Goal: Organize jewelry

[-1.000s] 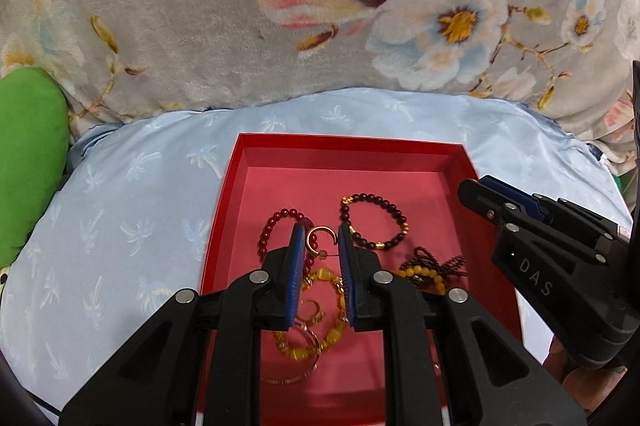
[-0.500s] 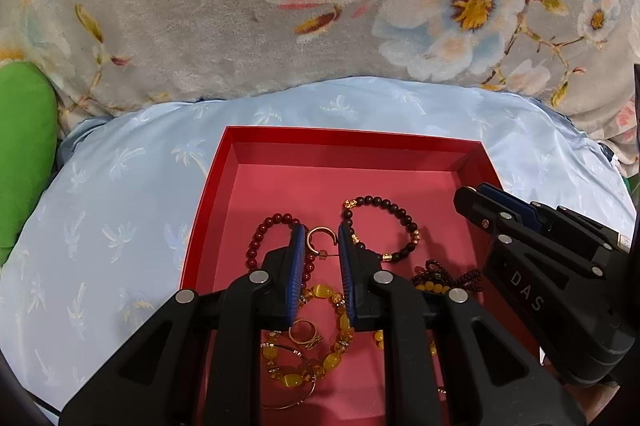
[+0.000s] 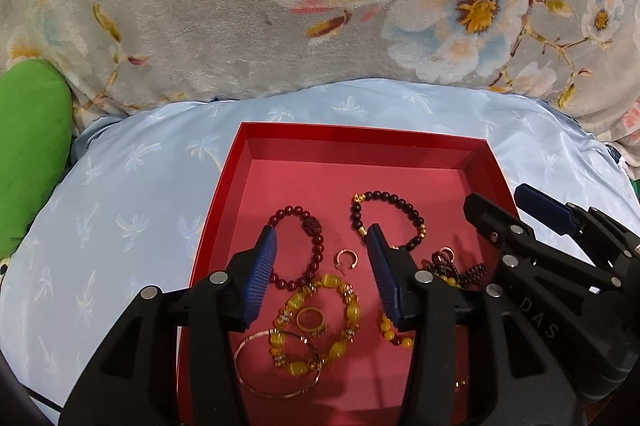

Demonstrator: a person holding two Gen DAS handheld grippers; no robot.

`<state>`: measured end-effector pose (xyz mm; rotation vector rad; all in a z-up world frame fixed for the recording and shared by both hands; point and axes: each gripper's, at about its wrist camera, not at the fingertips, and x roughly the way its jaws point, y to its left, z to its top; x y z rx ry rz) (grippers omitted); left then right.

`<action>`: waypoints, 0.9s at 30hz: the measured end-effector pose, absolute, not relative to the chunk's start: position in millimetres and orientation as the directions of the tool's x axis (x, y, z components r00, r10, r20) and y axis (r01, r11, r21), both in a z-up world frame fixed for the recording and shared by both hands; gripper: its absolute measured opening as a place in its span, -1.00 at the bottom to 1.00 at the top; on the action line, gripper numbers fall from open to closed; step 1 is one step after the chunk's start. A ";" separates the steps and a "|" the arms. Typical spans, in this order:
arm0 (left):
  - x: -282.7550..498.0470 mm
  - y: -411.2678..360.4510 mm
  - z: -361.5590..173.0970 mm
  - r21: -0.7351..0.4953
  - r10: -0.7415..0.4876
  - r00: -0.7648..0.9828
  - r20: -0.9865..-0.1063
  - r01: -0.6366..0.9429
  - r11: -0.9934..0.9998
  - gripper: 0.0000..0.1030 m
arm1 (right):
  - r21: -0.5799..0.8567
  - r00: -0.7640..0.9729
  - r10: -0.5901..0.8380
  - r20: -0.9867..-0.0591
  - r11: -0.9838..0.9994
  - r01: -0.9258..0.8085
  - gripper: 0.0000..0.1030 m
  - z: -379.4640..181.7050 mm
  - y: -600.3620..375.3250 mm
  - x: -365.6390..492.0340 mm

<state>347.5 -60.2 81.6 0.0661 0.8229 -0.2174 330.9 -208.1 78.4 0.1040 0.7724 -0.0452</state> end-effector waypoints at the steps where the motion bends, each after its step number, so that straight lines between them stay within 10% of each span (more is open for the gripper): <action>1: 345.3 -60.6 82.5 -0.022 -0.163 0.660 -0.734 0.217 0.976 -0.12 | 0.072 0.715 -0.010 -0.699 0.994 0.083 0.01 79.1 -207.8 326.9; 27: 218.7 -33.9 106.5 0.043 -0.104 0.684 -0.722 0.194 0.980 0.45 | 0.049 0.685 -0.080 -0.724 0.985 0.167 0.52 89.6 -202.7 197.5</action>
